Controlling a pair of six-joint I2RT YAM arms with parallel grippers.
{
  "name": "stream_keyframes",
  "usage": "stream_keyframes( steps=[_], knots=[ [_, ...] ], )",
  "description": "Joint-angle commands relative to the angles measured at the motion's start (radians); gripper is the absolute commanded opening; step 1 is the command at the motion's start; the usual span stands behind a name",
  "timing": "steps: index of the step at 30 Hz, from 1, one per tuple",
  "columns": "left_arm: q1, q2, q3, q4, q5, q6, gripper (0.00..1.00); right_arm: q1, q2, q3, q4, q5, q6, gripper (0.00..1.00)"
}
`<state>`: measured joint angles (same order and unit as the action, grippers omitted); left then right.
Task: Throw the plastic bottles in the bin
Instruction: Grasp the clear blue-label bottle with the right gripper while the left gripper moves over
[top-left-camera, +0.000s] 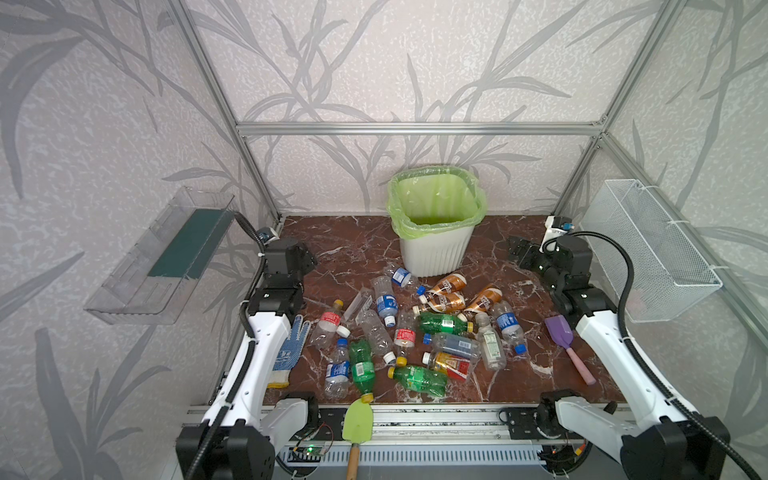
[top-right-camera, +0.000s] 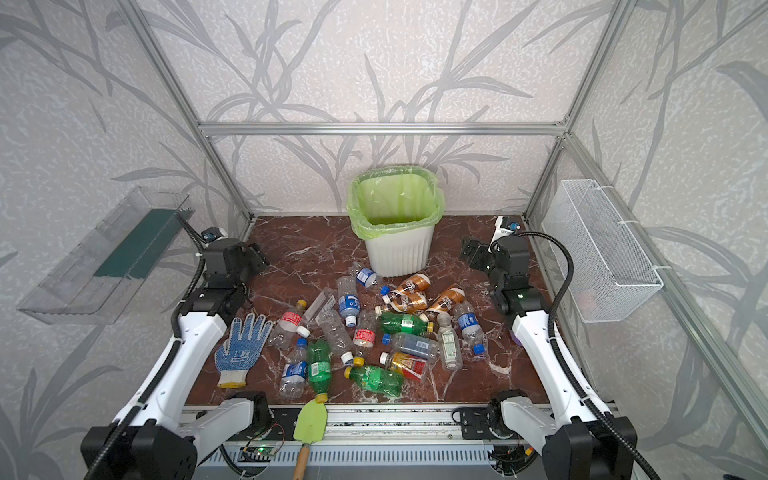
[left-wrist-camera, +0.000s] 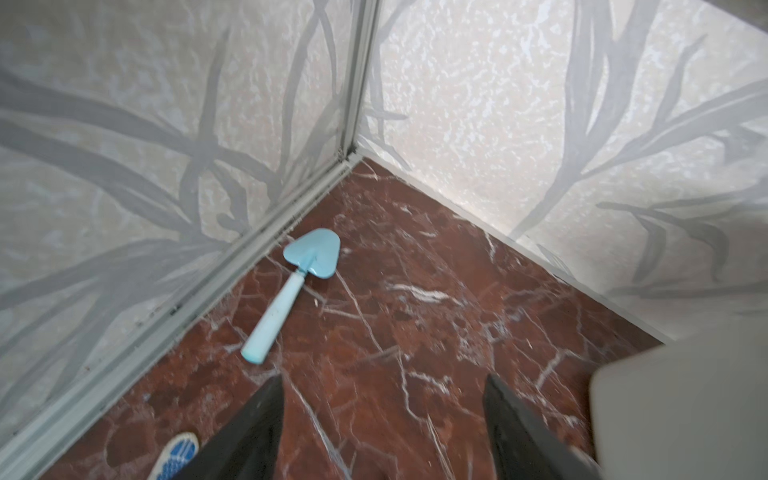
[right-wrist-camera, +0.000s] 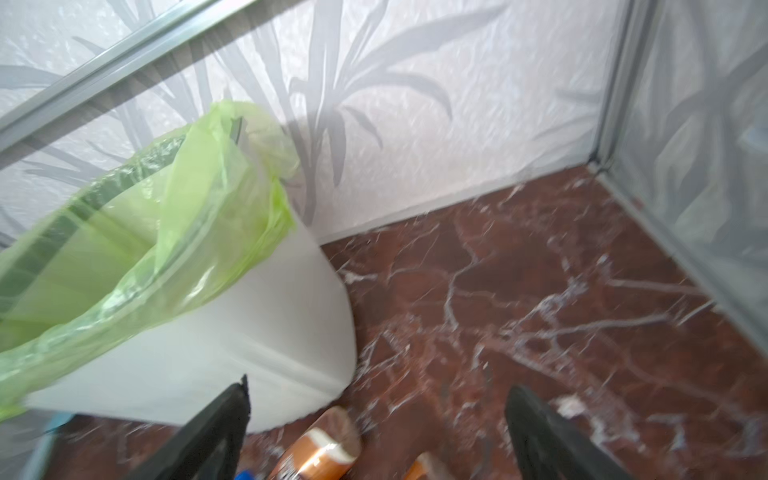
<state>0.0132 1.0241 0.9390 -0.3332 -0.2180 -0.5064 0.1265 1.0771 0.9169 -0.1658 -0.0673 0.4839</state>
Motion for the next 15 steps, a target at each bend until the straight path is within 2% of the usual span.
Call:
stream_keyframes(
  steps=[1, 2, 5, 9, 13, 15],
  knots=[
    [-0.007, -0.094, 0.011, -0.183, 0.137, -0.083, 0.75, 0.067, -0.031, -0.039, -0.246, -0.166, 0.183, 0.99],
    [-0.008, -0.12, 0.006, -0.203, 0.161, -0.079, 0.75, 0.102, -0.05, -0.031, -0.285, -0.14, 0.177, 0.99],
    [-0.011, -0.181, -0.006, -0.277, 0.215, -0.066, 0.75, 0.21, -0.05, 0.076, -0.557, 0.069, 0.119, 1.0],
    [-0.013, -0.22, -0.034, -0.333, 0.283, -0.052, 0.75, 0.232, -0.072, 0.102, -0.758, 0.156, 0.127, 0.99],
    [-0.018, -0.254, -0.07, -0.372, 0.329, -0.06, 0.75, 0.232, -0.111, 0.083, -0.81, 0.136, 0.085, 0.99],
    [-0.018, -0.268, -0.08, -0.383, 0.339, -0.061, 0.75, 0.232, -0.117, 0.076, -0.828, 0.185, 0.11, 0.99]
  ],
)
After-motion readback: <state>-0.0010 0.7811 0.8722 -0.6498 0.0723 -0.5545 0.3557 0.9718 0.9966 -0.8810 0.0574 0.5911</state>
